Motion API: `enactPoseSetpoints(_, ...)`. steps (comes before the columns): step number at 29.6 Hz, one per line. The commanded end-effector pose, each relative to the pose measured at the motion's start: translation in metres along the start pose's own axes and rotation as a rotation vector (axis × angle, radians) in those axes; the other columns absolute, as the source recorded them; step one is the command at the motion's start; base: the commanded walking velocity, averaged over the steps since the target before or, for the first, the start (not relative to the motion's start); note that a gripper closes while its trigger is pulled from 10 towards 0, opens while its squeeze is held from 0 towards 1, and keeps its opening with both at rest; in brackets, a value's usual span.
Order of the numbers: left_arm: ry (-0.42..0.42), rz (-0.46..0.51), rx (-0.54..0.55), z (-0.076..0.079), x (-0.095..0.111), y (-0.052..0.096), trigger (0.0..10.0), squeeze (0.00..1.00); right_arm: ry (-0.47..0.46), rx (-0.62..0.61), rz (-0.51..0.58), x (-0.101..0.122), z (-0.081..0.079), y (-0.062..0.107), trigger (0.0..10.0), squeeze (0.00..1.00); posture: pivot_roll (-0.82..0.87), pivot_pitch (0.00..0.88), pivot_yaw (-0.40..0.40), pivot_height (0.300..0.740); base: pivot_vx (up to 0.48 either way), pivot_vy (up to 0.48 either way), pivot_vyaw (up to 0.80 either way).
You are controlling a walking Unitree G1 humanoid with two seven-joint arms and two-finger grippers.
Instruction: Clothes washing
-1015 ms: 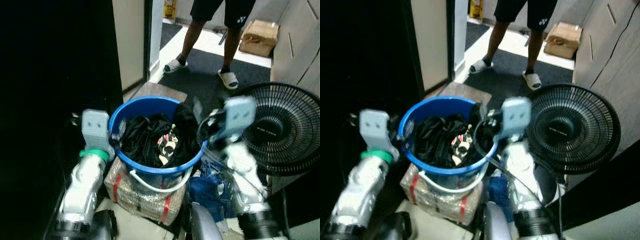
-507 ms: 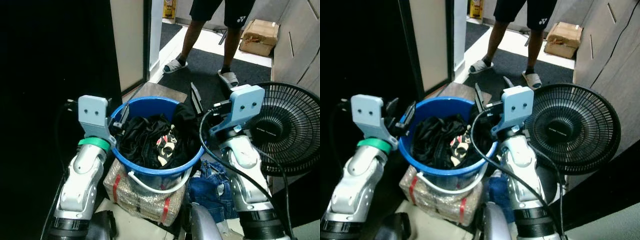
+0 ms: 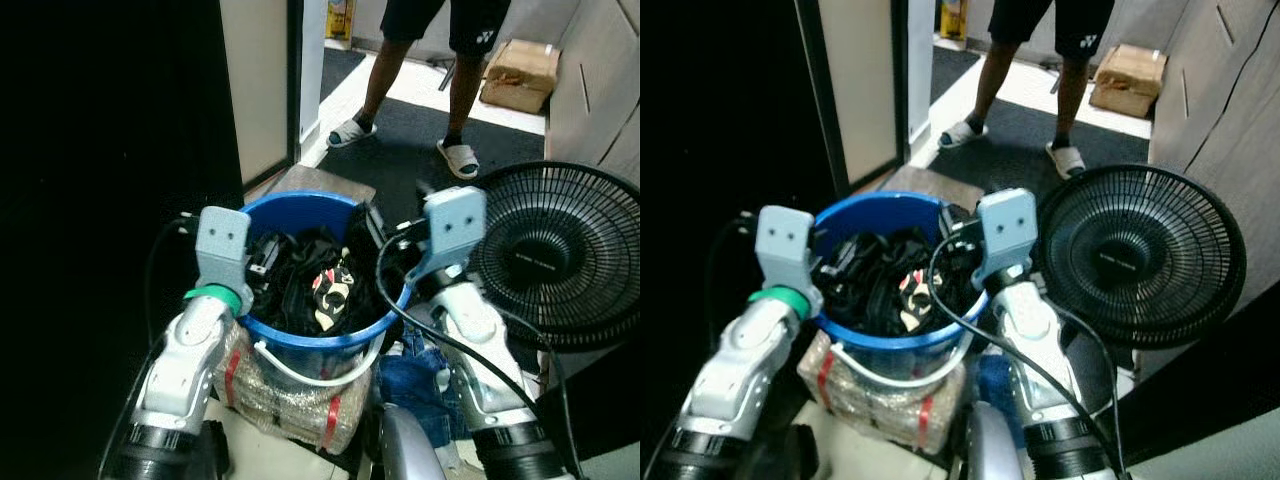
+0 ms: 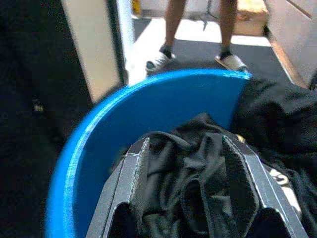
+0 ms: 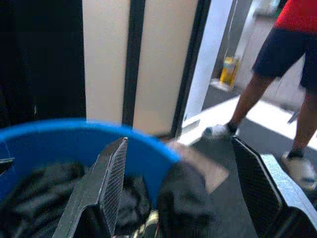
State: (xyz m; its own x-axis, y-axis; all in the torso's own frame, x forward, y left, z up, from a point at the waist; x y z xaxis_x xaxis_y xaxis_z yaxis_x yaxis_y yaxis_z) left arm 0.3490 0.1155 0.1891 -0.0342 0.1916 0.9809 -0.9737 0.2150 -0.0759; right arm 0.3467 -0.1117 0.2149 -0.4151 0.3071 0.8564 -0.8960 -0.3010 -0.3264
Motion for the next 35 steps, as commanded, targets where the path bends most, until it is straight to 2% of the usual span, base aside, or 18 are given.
enactPoseSetpoints(1, 0.012, -0.053, 0.022, -0.002, -0.011, -0.001, 10.0, 0.0, -0.007, 0.019, -0.029, -0.006, -0.001, -0.001, 10.0, 0.0, 0.05, 0.231, 0.005, 0.561, 0.0, 0.0, 0.0)
enactPoseSetpoints(7, 0.04, -0.081, 0.069, -0.003, -0.011, -0.014, 10.0, 0.0, -0.007, 0.055, -0.007, 0.003, -0.004, -0.013, 10.0, 0.0, 0.04, 0.275, 0.008, 0.561, 0.0, 0.0, 0.0)
enactPoseSetpoints(8, 0.043, -0.084, 0.081, -0.003, -0.011, -0.019, 10.0, 0.0, -0.006, 0.066, -0.011, 0.002, -0.005, -0.013, 10.0, 0.0, 0.04, 0.288, 0.008, 0.561, 0.0, 0.0, 0.0)
enactPoseSetpoints(13, 0.036, -0.088, 0.093, -0.006, -0.01, -0.021, 10.0, 0.0, -0.018, 0.077, -0.049, -0.009, -0.006, -0.012, 10.0, 0.0, 0.04, 0.29, 0.009, 0.561, 0.0, 0.0, 0.0)
enactPoseSetpoints(16, 0.031, -0.084, 0.107, -0.014, -0.007, -0.018, 10.0, 0.0, -0.035, 0.14, -0.059, -0.012, -0.016, -0.022, 10.0, 0.0, 0.05, 0.288, 0.007, 0.561, 0.0, 0.0, 0.0)
enactPoseSetpoints(17, 0.029, -0.076, 0.119, -0.019, -0.004, -0.014, 10.0, 0.0, -0.049, 0.206, -0.044, -0.007, -0.025, -0.032, 10.0, 0.0, 0.07, 0.283, -0.002, 0.561, 0.0, 0.0, 0.0)
enactPoseSetpoints(18, 0.026, -0.062, 0.144, -0.027, 0.001, -0.007, 10.0, 0.0, -0.06, 0.305, -0.081, -0.001, -0.037, -0.046, 10.0, 0.0, 0.08, 0.278, -0.014, 0.561, 0.0, 0.0, 0.0)
enactPoseSetpoints(19, 0.027, -0.053, 0.154, -0.03, 0.004, -0.003, 10.0, 0.0, -0.05, 0.329, -0.118, -0.002, -0.041, -0.05, 10.0, 0.0, 0.09, 0.274, -0.026, 0.561, 0.0, 0.0, 0.0)
enactPoseSetpoints(22, 0.028, -0.046, 0.161, -0.032, 0.005, -0.001, 10.0, 0.0, -0.035, 0.333, -0.141, -0.002, -0.043, -0.053, 10.0, 0.0, 0.09, 0.274, -0.026, 0.561, 0.0, 0.0, 0.0)
enactPoseSetpoints(23, 0.026, -0.042, 0.172, -0.034, 0.005, 0.002, 10.0, 0.0, -0.053, 0.357, -0.195, -0.006, -0.045, -0.054, 10.0, 0.0, 0.1, 0.268, -0.048, 0.561, 0.0, 0.0, 0.0)
enactPoseSetpoints(24, 0.029, -0.038, 0.185, -0.036, 0.005, 0.006, 10.0, 0.0, -0.1, 0.388, -0.262, -0.011, -0.048, -0.053, 10.0, 0.0, 0.11, 0.26, -0.07, 0.561, 0.0, 0.0, 0.0)
enactPoseSetpoints(25, 0.029, -0.038, 0.185, -0.036, 0.005, 0.006, 10.0, 0.0, -0.1, 0.388, -0.262, -0.011, -0.048, -0.053, 10.0, 0.0, 0.11, 0.26, -0.07, 0.561, 0.0, 0.0, 0.0)
enactPoseSetpoints(27, 0.035, -0.037, 0.213, -0.039, 0.001, 0.013, 10.0, 0.0, -0.164, 0.462, -0.395, -0.028, -0.058, -0.043, 10.0, 0.0, 0.11, 0.254, -0.087, 0.561, 0.0, 0.0, 0.0)
enactPoseSetpoints(28, 0.035, -0.037, 0.213, -0.039, 0.001, 0.013, 10.0, 0.0, -0.164, 0.462, -0.395, -0.028, -0.058, -0.043, 10.0, 0.0, 0.11, 0.254, -0.087, 0.561, 0.0, 0.0, 0.0)
enactPoseSetpoints(30, 0.044, -0.042, 0.233, -0.04, -0.005, 0.02, 10.0, 0.0, -0.162, 0.56, -0.473, -0.048, -0.073, -0.024, 10.0, 0.0, 0.12, 0.25, -0.099, 0.561, 0.0, 0.0, 0.0)
enactPoseSetpoints(31, 0.044, -0.042, 0.233, -0.04, -0.005, 0.02, 10.0, 0.0, -0.162, 0.56, -0.473, -0.048, -0.073, -0.024, 10.0, 0.0, 0.12, 0.25, -0.099, 0.561, 0.0, 0.0, 0.0)
enactPoseSetpoints(34, 0.048, -0.056, 0.233, -0.037, -0.009, 0.023, 10.0, 0.0, -0.123, 0.652, -0.517, -0.065, -0.092, -0.005, 10.0, 0.0, 0.12, 0.25, -0.095, 0.561, 0.0, 0.0, 0.0)
enactPoseSetpoints(35, 0.048, -0.056, 0.233, -0.037, -0.009, 0.023, 10.0, 0.0, -0.123, 0.652, -0.517, -0.065, -0.092, -0.005, 10.0, 0.0, 0.12, 0.25, -0.095, 0.561, 0.0, 0.0, 0.0)
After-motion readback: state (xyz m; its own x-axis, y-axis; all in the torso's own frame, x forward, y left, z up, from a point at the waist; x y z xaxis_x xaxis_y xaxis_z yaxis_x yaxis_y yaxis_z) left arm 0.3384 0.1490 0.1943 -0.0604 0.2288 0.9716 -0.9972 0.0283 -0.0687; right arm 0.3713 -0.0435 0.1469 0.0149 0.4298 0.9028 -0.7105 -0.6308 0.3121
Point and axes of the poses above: a point about 5 cm out from each wrist's last joint towards the gripper, its own y axis pointing back from the gripper into the wrist, its own x axis along the axis of the wrist's last joint, z = x × y, the point moved 1 cm from there along -y, pointing out of the wrist towards the gripper, and after that the axes turned 13 degrees about y, right-handed, at the moved point
